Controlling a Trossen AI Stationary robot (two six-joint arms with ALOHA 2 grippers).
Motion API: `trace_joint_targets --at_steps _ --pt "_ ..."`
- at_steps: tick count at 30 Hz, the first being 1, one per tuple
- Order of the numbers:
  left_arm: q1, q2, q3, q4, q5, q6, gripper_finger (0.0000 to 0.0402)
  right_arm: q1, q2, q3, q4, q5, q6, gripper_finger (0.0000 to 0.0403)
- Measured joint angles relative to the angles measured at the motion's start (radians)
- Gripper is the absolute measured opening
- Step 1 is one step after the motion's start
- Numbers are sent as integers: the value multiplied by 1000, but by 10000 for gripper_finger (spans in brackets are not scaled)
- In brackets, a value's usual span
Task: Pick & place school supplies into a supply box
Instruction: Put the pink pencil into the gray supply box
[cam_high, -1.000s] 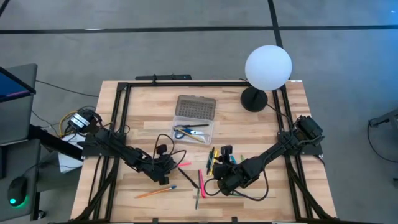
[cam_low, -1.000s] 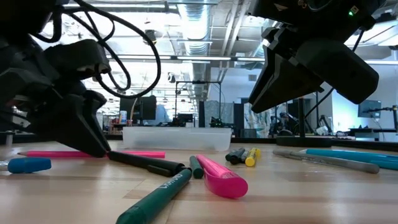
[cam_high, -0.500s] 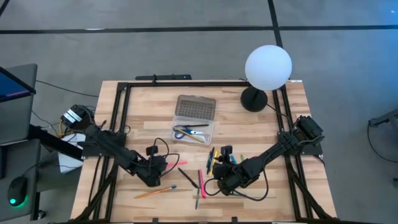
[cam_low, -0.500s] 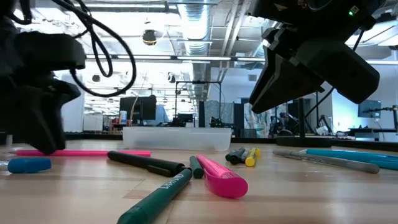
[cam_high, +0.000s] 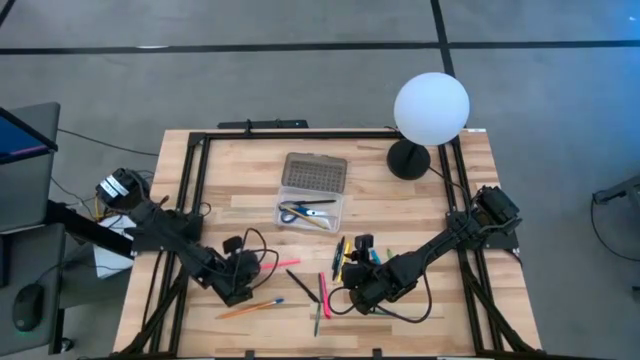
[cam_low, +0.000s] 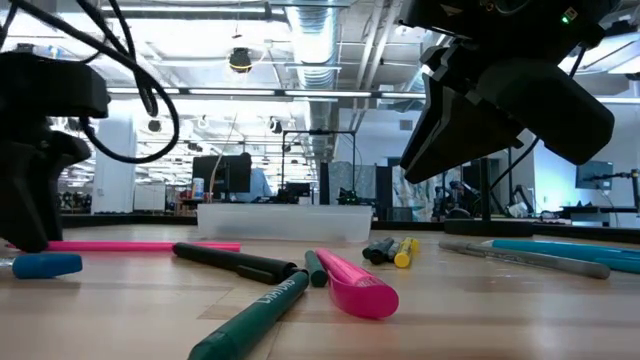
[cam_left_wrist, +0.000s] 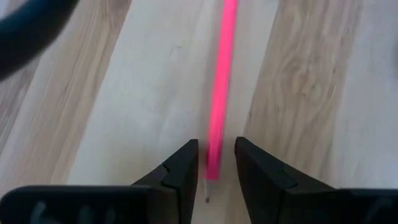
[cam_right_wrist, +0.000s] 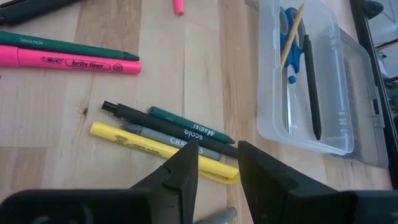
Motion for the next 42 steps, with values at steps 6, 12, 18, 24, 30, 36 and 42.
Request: trace_joint_targets --at_steps 6,12,18,24,30,36,42 --pt "-23 8 -57 73 -50 -60 101 0 0 0 0 -1 0 108" --pt "-36 23 -96 156 -117 -59 36 0 0 0 0 -1 0 108" --pt "-62 30 -100 159 -174 -58 10 0 0 0 0 -1 -1 108" --pt "-74 45 -110 202 -281 -13 3 0 0 0 0 -1 -1 108" --pt "-74 128 -109 264 -390 15 1 0 0 0 0 -1 -1 108" --pt "-95 177 -109 327 -463 32 0 0 0 0 0 -1 -1 108" --pt "-126 178 -109 354 -516 49 3 -3 0 0 4 -1 -1 108"
